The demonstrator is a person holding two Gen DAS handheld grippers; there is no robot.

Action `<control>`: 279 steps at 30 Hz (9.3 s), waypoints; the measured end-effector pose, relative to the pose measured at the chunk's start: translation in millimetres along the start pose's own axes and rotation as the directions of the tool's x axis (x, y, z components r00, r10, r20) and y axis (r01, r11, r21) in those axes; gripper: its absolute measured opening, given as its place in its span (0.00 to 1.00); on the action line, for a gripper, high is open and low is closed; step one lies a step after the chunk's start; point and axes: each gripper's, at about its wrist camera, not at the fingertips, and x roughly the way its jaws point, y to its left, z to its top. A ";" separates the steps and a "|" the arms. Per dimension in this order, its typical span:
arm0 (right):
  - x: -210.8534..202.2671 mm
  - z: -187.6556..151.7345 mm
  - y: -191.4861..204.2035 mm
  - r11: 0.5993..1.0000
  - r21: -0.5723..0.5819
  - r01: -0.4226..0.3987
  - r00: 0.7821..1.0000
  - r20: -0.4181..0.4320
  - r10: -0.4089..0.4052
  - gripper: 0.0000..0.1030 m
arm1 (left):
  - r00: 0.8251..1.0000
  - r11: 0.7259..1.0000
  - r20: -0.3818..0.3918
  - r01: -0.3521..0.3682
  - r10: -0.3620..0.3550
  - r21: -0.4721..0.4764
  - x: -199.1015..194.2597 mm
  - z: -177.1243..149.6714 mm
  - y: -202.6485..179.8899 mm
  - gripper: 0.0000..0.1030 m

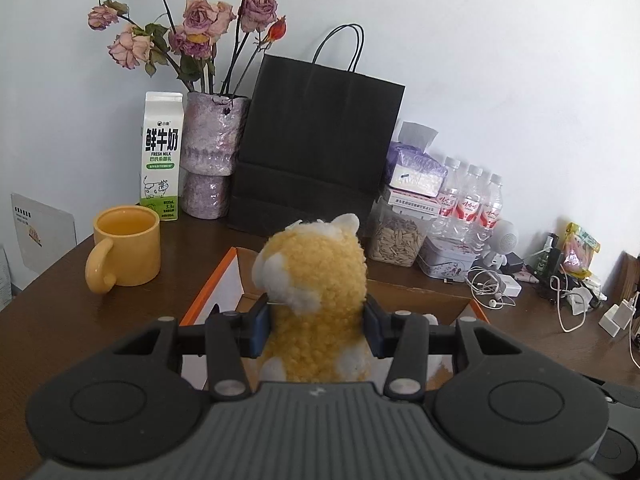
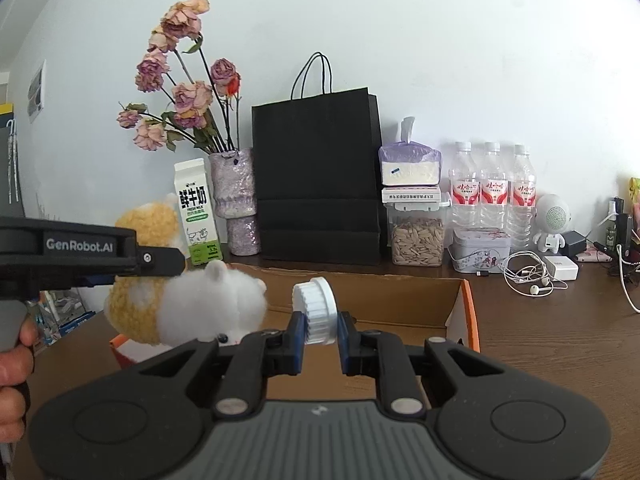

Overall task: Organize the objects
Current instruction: 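Carry the alpaca and white cap into the cardboard box with both grippers, then open both grippers to release alpaca and cap, then withdraw, then grasp the white cotton-pad box with the left gripper while the right gripper grasps another white cap, then carry the cotton-pad box and cap into the cardboard box and release, then withdraw both grippers from the cardboard box back over the table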

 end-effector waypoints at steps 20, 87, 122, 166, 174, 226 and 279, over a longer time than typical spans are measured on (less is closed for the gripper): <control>47.5 -20.0 -14.4 0.997 0.026 0.066 0.990 -0.126 -0.062 0.83 | 0.994 0.997 -0.071 -0.081 0.079 -0.021 52.8 -16.0 5.9 1.00; -183.0 -112.3 34.3 0.995 -0.018 0.097 0.988 -0.119 -0.099 1.00 | 0.995 0.977 -0.097 -0.016 0.037 0.211 -170.7 -129.1 48.5 1.00; -133.2 -118.5 -40.8 0.983 0.027 0.183 0.967 -0.188 -0.174 0.69 | 0.964 0.977 -0.230 -0.089 0.133 0.192 -98.9 -133.2 47.0 1.00; -109.0 -116.7 -41.9 0.994 0.015 0.111 0.972 -0.210 -0.105 0.26 | 0.961 0.981 -0.227 -0.129 0.160 0.146 -76.0 -134.7 52.0 0.81; -122.2 -110.9 -36.3 0.995 0.006 0.102 0.979 -0.176 -0.099 0.26 | 0.969 0.982 -0.199 -0.119 0.147 0.146 -85.7 -131.1 50.6 0.81; 27.7 -21.6 -22.0 0.998 -0.035 0.054 0.997 -0.056 -0.056 0.26 | 1.000 0.976 -0.022 -0.015 0.020 0.217 59.1 -37.1 -38.1 0.81; -45.9 -31.9 6.6 0.995 -0.058 0.087 0.996 0.001 -0.087 1.00 | 0.998 0.983 0.021 -0.057 0.055 0.176 -28.5 -47.9 -16.1 1.00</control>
